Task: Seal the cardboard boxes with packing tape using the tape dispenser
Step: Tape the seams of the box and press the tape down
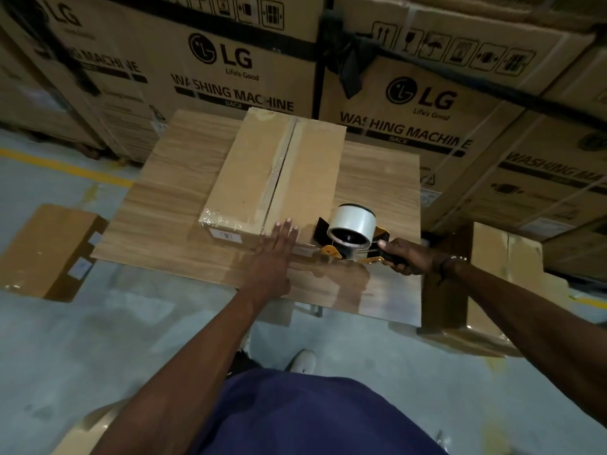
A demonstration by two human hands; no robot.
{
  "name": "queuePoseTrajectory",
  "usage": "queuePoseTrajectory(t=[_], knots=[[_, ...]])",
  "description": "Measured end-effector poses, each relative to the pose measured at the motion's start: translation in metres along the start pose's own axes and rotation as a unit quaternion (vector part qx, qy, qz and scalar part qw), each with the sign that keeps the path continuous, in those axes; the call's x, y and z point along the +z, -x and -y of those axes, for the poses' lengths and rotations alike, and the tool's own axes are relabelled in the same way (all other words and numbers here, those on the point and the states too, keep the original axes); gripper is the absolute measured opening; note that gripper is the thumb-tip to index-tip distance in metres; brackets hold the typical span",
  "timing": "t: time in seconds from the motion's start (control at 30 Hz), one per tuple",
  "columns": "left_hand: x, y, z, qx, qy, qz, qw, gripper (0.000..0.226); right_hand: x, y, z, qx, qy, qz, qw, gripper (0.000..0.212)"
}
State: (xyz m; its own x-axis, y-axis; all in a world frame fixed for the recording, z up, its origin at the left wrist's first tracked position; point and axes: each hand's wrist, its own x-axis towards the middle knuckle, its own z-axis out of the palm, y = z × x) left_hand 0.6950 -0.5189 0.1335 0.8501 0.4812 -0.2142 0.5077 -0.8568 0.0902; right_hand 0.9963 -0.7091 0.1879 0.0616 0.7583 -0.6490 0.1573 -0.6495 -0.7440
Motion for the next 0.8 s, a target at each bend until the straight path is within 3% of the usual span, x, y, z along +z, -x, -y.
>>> queuePoseTrajectory(t=[0.5, 0.8], knots=[[-0.001, -0.001, 0.008, 0.012, 0.020, 0.010, 1.000, 0.132, -0.003, 0.004, 0.002, -0.008, 0.032, -0.010, 0.999, 0.074], [-0.001, -0.002, 0.002, 0.001, 0.015, 0.009, 1.000, 0.131, -0.011, 0.012, -0.012, 0.038, 0.052, -0.022, 0.998, 0.077]])
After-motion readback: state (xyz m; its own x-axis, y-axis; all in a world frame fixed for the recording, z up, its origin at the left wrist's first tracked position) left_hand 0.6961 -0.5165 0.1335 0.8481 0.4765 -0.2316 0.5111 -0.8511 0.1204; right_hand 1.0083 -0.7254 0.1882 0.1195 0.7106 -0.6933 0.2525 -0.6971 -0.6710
